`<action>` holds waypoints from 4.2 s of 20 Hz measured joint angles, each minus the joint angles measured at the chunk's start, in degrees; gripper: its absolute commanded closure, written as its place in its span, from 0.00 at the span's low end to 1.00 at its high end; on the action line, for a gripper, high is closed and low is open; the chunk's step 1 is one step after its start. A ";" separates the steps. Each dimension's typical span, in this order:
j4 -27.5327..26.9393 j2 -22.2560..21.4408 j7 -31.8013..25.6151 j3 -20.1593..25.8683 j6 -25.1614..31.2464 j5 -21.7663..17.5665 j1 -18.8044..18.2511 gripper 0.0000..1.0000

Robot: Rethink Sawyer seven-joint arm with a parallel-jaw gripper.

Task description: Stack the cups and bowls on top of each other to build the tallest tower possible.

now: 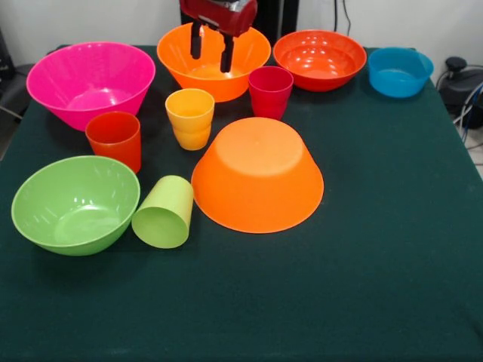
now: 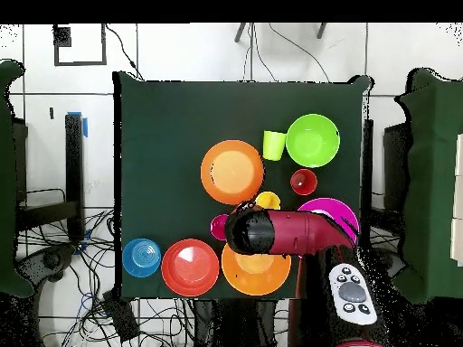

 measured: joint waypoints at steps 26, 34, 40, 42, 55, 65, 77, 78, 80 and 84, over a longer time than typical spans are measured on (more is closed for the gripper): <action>1.42 2.19 6.73 -13.59 -7.30 16.20 13.92 0.00; 1.41 5.01 6.73 -14.81 -9.61 17.49 14.41 0.00; 1.41 6.49 6.73 -16.42 -9.69 18.58 14.89 0.00; 1.40 6.82 6.73 -16.80 -9.68 18.66 14.87 0.00; 1.39 7.70 6.73 -17.43 -9.68 18.73 14.91 0.00; 1.07 9.83 6.73 -19.33 -12.34 20.73 16.32 0.00; 0.71 12.79 6.73 -19.36 -15.46 21.29 16.29 0.00; 0.69 13.00 6.73 -19.36 -15.46 21.34 16.29 0.00; 0.68 13.52 6.73 -19.35 -15.46 21.49 16.29 0.00; 0.68 13.41 6.73 -19.39 -15.46 21.48 16.29 0.00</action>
